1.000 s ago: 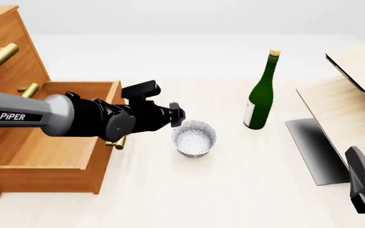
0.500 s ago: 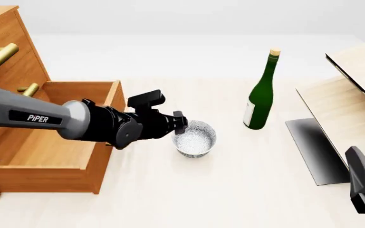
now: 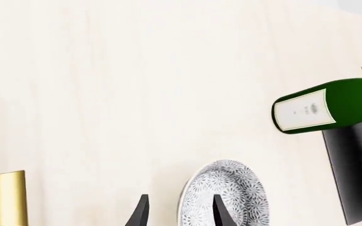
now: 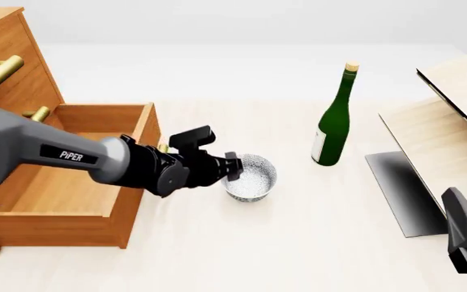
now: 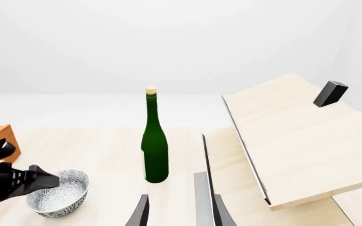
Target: Put the bowl in the bottom drawer of the cabinet and close it.
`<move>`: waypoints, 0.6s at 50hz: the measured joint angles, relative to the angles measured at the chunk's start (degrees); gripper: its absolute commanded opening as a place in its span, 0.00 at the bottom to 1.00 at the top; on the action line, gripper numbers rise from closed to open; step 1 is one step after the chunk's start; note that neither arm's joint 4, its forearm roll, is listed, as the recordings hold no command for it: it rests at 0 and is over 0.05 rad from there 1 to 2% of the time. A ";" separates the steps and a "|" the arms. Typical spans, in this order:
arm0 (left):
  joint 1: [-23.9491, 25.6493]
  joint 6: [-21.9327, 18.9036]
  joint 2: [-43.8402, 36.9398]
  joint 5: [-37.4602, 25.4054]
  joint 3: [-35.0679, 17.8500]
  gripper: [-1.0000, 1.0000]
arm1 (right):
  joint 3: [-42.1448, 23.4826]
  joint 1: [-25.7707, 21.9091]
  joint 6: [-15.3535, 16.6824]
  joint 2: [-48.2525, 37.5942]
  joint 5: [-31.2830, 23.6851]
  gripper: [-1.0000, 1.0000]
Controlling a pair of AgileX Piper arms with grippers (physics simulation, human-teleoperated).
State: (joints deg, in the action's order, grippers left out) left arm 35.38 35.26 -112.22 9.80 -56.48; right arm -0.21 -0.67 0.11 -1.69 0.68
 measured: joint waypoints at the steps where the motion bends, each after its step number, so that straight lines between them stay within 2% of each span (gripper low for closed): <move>1: 0.02 0.06 -0.12 0.05 0.00 1.00 | 0.00 0.00 0.00 0.00 0.00 1.00; 16: -0.19 0.19 -1.77 0.30 -0.36 1.00 | 0.00 0.00 0.00 0.00 0.00 1.00; 17: -0.22 0.17 -1.85 0.31 -0.39 0.00 | 0.00 0.00 0.00 0.01 0.00 1.00; 30: -0.49 -0.08 -1.31 0.79 -0.03 0.00 | 0.00 0.00 0.00 0.01 0.00 1.00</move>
State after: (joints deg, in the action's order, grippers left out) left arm 34.89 35.19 -113.53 10.59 -56.51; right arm -0.21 -0.67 0.11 -1.68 0.68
